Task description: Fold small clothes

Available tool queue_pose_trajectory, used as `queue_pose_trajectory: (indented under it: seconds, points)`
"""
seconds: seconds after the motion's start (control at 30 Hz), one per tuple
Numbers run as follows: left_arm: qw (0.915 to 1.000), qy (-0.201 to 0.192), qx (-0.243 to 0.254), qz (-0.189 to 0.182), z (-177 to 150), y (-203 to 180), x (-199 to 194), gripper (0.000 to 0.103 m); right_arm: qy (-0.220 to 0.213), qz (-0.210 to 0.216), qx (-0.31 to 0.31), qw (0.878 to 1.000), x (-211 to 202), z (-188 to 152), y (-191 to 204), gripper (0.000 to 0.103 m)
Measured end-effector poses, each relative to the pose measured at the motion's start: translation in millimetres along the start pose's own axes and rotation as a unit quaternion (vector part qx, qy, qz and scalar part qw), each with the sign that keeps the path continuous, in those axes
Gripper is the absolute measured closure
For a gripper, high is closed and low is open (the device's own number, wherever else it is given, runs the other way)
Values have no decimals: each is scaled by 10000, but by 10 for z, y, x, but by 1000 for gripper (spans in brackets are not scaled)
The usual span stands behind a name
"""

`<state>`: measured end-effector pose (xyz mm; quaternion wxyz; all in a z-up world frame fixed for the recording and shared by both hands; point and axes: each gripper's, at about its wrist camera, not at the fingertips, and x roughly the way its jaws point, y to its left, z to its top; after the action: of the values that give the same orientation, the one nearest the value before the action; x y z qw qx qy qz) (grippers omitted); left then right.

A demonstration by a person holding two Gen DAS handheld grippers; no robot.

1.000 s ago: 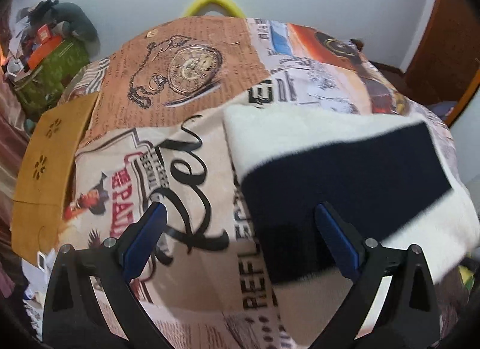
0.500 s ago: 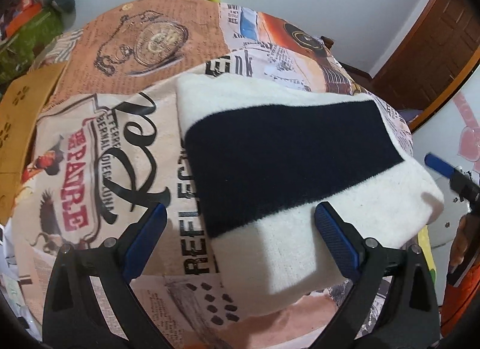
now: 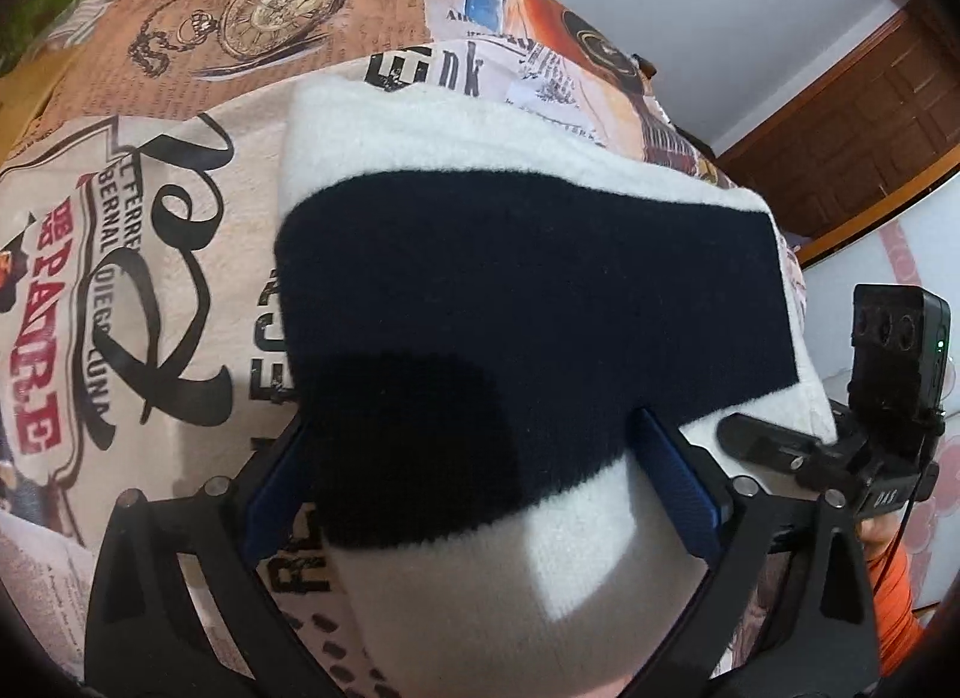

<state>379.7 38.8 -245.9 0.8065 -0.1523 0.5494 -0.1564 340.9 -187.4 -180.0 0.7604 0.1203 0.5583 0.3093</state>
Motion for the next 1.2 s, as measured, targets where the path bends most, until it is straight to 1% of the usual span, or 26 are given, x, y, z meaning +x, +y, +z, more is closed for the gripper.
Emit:
queue_pose_trajectory:
  seconds: [0.03, 0.07, 0.1, 0.13, 0.17, 0.2, 0.3, 0.37, 0.47, 0.57, 0.67, 0.77, 0.87, 0.93, 1.03, 1.07, 1.1, 1.2]
  points:
    - [10000, -25, 0, -15, -6, 8, -1, 8, 4, 4, -32, 10000, 8, -8, 19, 13]
    - [10000, -63, -2, -65, -21, 7, -20, 13, -1, -4, -22, 10000, 3, -18, 25, 16]
    - [9999, -99, -10, -84, -29, 12, -42, 20, -2, 11, -1, 10000, -4, -9, 26, 24]
    - [9999, -151, 8, -77, -45, 5, -92, 23, -5, 78, 17, 10000, -22, -23, 31, 29]
    - [9998, -205, 63, -53, -49, -10, -134, 30, -13, 122, 50, 9999, -40, -28, 39, 37]
    - [9996, -266, 129, -25, -53, -28, -171, 35, -21, 139, 65, 9999, -38, -15, 52, 44]
    - [9987, -401, 287, 137, -71, -83, -334, 42, -123, 48, -136, 9998, -93, -1, 209, 54]
    - [9980, -514, 311, 177, -84, -56, -472, 46, -173, 5, -320, 9993, -93, 19, 352, 56]
    - [9966, -737, 308, 213, -87, 66, -741, 48, -222, 37, -603, 9979, -74, 47, 617, 58]
    - [9950, -915, 232, 323, -75, 261, -1016, 48, -270, 142, -722, 9969, 23, 111, 832, 58]
    - [9935, -1009, 161, 509, -75, 500, -1221, 48, -293, 251, -827, 9958, 206, 193, 1056, 58]
    - [9928, -1025, 52, 626, -88, 781, -1342, 48, -253, 331, -886, 9952, 414, 251, 1230, 58]
    - [9927, -976, -94, 696, -80, 1050, -1342, 48, -169, 360, -906, 9951, 644, 304, 1355, 58]
    - [9929, -884, -191, 778, -95, 1246, -1255, 48, -97, 311, -917, 9953, 787, 334, 1404, 58]
    - [9909, -732, -192, 1112, -159, 1392, -1077, 47, 56, 30, -1085, 9941, 1033, 350, 1463, 58]
    - [9906, -688, -227, 1162, -185, 1445, -1001, 45, 65, -86, -1160, 9932, 1080, 357, 1488, 56]
    - [9905, -741, -260, 1129, -215, 1483, -978, 43, 54, -138, -1215, 9925, 1069, 354, 1483, 54]
    - [9897, -869, -204, 1117, -233, 1497, -989, 41, -7, -315, -1476, 9886, 1024, 336, 1528, 49]
